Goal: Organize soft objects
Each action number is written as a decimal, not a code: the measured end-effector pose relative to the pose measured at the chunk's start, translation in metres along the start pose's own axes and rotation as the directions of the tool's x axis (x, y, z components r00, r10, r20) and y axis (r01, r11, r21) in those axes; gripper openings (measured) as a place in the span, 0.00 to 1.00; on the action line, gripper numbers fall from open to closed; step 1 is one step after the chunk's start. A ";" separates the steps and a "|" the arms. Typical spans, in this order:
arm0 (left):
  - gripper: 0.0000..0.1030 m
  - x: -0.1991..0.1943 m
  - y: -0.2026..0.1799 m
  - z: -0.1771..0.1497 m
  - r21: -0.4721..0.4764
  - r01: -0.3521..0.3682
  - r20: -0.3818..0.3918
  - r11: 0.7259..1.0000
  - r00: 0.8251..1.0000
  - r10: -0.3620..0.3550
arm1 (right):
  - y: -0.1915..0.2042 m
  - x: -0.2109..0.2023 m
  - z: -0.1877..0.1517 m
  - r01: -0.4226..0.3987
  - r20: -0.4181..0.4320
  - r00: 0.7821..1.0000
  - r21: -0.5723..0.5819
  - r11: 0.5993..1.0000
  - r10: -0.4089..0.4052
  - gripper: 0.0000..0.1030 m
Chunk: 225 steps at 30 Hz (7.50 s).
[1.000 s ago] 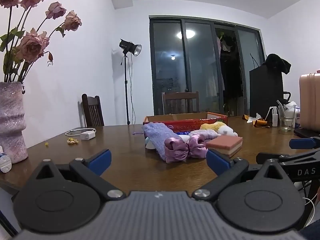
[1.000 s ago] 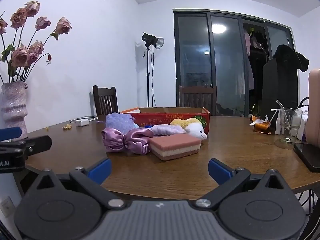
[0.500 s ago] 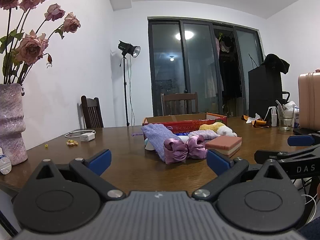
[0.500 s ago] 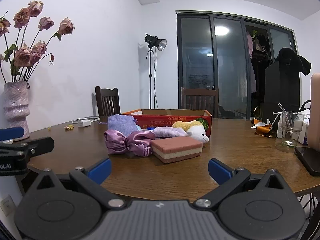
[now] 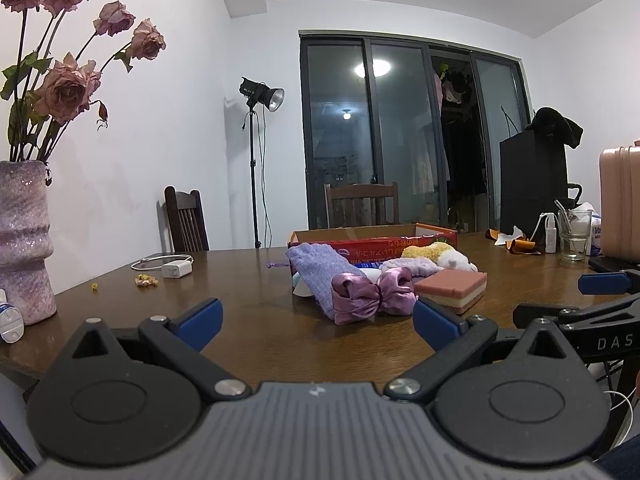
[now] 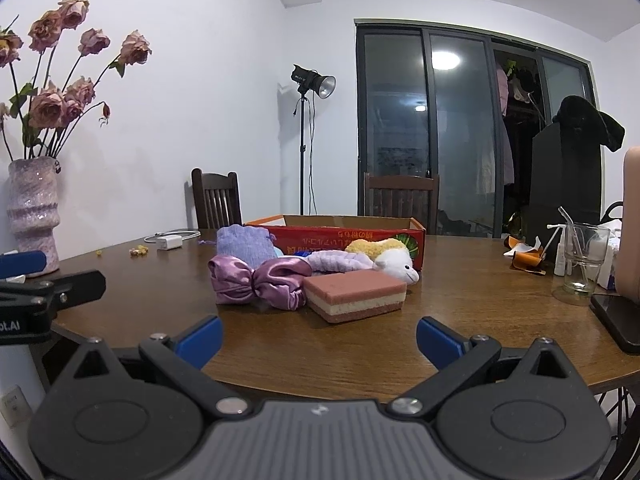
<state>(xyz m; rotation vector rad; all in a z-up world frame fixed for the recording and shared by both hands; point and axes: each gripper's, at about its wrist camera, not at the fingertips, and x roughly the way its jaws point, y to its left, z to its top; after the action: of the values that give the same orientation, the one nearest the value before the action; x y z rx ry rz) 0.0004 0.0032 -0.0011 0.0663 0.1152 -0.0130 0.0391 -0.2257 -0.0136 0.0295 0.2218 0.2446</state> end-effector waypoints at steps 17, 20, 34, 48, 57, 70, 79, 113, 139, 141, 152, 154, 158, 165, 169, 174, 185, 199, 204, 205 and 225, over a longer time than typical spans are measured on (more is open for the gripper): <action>1.00 0.001 -0.001 0.000 0.007 0.008 -0.001 1.000 1.000 -0.008 | -0.001 0.005 0.002 -0.002 -0.007 1.000 0.009 1.000 0.002 1.00; 1.00 0.001 -0.001 -0.001 0.006 0.010 -0.002 1.000 1.000 -0.010 | 0.000 0.004 -0.001 -0.001 -0.013 1.000 0.008 1.000 0.001 1.00; 1.00 0.000 -0.001 -0.001 0.010 0.015 0.001 1.000 1.000 -0.015 | -0.001 0.003 -0.001 0.000 -0.010 1.000 0.013 1.000 0.000 1.00; 1.00 0.000 -0.002 -0.001 0.015 0.015 0.007 1.000 1.000 -0.015 | -0.002 0.003 0.001 0.001 -0.008 1.000 0.014 1.000 -0.001 1.00; 1.00 0.002 -0.006 0.000 0.022 0.012 0.016 1.000 1.000 -0.012 | -0.003 0.004 0.003 0.004 -0.006 1.000 0.014 1.000 -0.004 1.00; 1.00 0.067 0.001 0.020 -0.083 0.040 -0.048 0.996 0.998 -0.044 | -0.026 0.049 0.022 -0.042 -0.017 0.999 0.089 0.995 0.044 1.00; 0.79 0.150 0.019 0.066 -0.181 0.090 -0.100 0.979 0.989 -0.110 | -0.059 0.133 0.069 -0.110 -0.061 0.991 0.158 0.981 0.121 0.93; 0.55 0.378 -0.106 0.115 -0.284 0.394 -0.448 0.874 0.751 -0.484 | -0.161 0.270 0.102 -0.084 -0.248 0.956 0.272 0.959 0.154 0.45; 0.59 0.539 -0.071 0.169 -0.379 0.398 -0.427 0.835 0.725 -0.539 | -0.175 0.403 0.196 -0.088 -0.316 0.931 0.287 0.954 0.181 0.45; 0.59 0.583 -0.072 0.155 -0.431 0.356 -0.482 0.829 0.686 -0.545 | -0.183 0.449 0.196 -0.047 -0.376 0.914 0.270 0.962 0.150 0.44; 0.64 0.657 -0.086 0.121 -0.400 0.272 -0.578 0.875 0.666 -0.471 | -0.165 0.540 0.184 0.037 -0.495 0.869 0.020 0.999 -0.022 0.48; 0.66 0.654 -0.084 0.124 -0.395 0.270 -0.582 0.878 0.667 -0.466 | -0.161 0.536 0.182 0.027 -0.492 0.871 0.005 1.000 -0.021 0.54; 0.67 0.640 -0.080 0.138 -0.364 0.258 -0.582 0.895 0.687 -0.435 | -0.164 0.528 0.193 0.041 -0.478 0.878 0.019 0.999 -0.027 0.56; 0.71 0.560 -0.055 0.196 -0.333 0.274 -0.501 0.902 0.760 -0.415 | -0.174 0.458 0.242 0.029 -0.391 0.920 0.064 0.998 -0.002 0.64; 0.78 0.506 -0.040 0.238 -0.291 0.263 -0.461 0.920 0.804 -0.376 | -0.171 0.400 0.270 0.026 -0.333 0.943 0.040 0.999 -0.012 0.66; 0.87 0.434 -0.020 0.268 -0.242 0.269 -0.403 0.932 0.847 -0.348 | -0.168 0.325 0.300 0.021 -0.229 0.973 0.031 0.999 -0.014 0.79; 0.95 0.278 0.002 0.237 -0.134 0.157 -0.231 0.978 0.955 -0.185 | -0.139 0.215 0.281 -0.024 -0.086 0.996 -0.019 1.000 0.022 0.85; 1.00 0.121 -0.021 0.086 -0.139 0.227 -0.215 0.964 0.943 -0.253 | -0.100 0.092 0.107 -0.206 -0.041 0.978 0.001 0.979 0.206 0.98; 1.00 0.120 -0.026 0.068 -0.123 0.216 -0.249 0.969 0.938 -0.241 | -0.096 0.087 0.057 -0.222 -0.150 0.961 0.082 0.972 0.232 0.98; 1.00 0.124 -0.028 0.067 -0.130 0.220 -0.255 0.967 0.935 -0.247 | -0.097 0.089 0.056 -0.214 -0.150 0.963 0.074 0.974 0.223 0.98; 0.54 0.242 -0.080 0.033 -0.395 0.372 -0.427 0.840 0.735 -0.526 | -0.144 0.234 0.067 -0.231 -0.266 0.910 0.313 0.921 0.318 0.46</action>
<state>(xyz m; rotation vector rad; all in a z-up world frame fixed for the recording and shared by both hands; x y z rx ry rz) 0.2431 -0.0808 -0.0019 -0.2571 0.6846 -0.4795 0.3090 -0.3087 -0.0068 0.3029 0.5701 0.5031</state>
